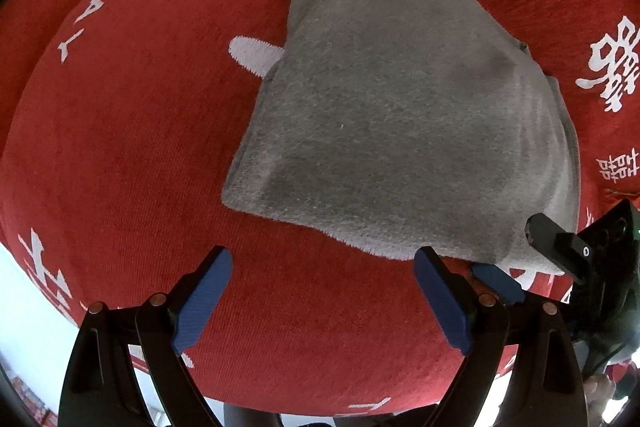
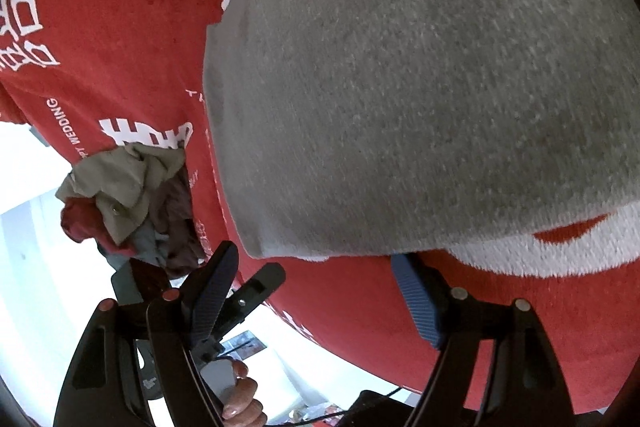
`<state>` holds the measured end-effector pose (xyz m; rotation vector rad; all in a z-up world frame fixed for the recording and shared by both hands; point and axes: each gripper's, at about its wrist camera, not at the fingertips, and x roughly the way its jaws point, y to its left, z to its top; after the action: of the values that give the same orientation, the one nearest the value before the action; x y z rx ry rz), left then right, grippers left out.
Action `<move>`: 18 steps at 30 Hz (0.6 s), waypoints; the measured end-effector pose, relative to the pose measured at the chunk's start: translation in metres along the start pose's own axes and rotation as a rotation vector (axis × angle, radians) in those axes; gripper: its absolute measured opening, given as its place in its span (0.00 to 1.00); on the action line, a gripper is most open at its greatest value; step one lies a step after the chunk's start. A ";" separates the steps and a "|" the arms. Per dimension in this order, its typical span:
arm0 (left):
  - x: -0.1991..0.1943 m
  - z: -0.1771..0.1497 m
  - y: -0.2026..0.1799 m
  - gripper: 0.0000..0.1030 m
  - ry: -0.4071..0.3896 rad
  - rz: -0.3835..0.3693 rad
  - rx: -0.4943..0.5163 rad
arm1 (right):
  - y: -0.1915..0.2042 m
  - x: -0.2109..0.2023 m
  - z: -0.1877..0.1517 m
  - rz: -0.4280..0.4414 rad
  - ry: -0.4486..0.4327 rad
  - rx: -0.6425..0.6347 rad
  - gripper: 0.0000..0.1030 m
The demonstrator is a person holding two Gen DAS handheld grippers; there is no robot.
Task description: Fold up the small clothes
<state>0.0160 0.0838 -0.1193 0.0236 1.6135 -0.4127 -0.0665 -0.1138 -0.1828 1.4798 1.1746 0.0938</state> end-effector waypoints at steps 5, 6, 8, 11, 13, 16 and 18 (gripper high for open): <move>-0.001 0.000 0.004 0.90 0.004 -0.015 -0.006 | -0.003 0.000 0.000 0.020 -0.007 0.007 0.79; -0.002 -0.001 0.007 0.90 0.004 -0.026 -0.011 | -0.002 0.000 0.001 0.024 -0.007 0.008 0.79; -0.007 -0.002 0.017 0.90 0.005 -0.078 -0.043 | -0.002 0.001 0.001 0.035 -0.009 0.012 0.79; -0.011 -0.002 0.031 0.90 0.002 -0.169 -0.105 | -0.005 0.001 0.000 0.063 -0.019 0.032 0.78; -0.013 -0.002 0.037 0.90 -0.003 -0.210 -0.128 | -0.008 0.002 0.001 0.080 -0.029 0.050 0.76; -0.015 -0.002 0.041 0.90 -0.008 -0.266 -0.134 | -0.011 0.005 0.003 0.071 -0.048 0.078 0.40; -0.015 -0.002 0.039 0.90 -0.008 -0.295 -0.128 | -0.010 0.006 0.005 0.054 -0.061 0.086 0.09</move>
<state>0.0254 0.1243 -0.1146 -0.3160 1.6371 -0.5343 -0.0659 -0.1149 -0.1956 1.5801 1.1011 0.0351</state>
